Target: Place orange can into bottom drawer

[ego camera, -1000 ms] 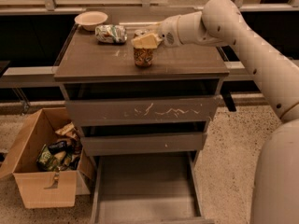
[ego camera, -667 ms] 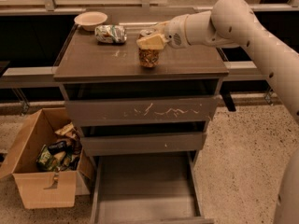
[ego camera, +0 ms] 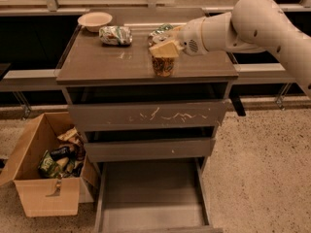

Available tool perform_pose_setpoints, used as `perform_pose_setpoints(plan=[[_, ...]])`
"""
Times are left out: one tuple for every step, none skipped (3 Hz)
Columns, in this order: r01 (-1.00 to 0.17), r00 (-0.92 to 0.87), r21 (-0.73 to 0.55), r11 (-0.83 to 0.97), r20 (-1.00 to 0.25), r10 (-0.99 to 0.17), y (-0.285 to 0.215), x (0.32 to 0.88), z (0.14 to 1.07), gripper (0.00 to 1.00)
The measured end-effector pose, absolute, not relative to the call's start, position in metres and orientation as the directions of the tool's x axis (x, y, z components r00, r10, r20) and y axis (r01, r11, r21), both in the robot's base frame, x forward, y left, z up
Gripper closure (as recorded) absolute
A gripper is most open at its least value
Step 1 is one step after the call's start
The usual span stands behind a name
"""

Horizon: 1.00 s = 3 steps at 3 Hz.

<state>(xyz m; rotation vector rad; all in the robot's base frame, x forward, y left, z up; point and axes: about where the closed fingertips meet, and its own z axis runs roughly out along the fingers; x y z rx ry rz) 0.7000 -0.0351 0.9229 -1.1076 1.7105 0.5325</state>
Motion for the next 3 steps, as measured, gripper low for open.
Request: perform_pose_setpoints(plan=[[-0.896, -0.063, -0.133, 0.424, -0.907, -0.417, -0.026, 0.667, 0.927, 1.00], [-0.923, -0.036, -0.117, 0.366, -0.922, -0.386, -0.020, 0.614, 0.931, 1.00], [-0.939, -0.067, -0.067, 0.337, -0.927, -0.370, -0.017, 0.567, 0.902, 1.00]])
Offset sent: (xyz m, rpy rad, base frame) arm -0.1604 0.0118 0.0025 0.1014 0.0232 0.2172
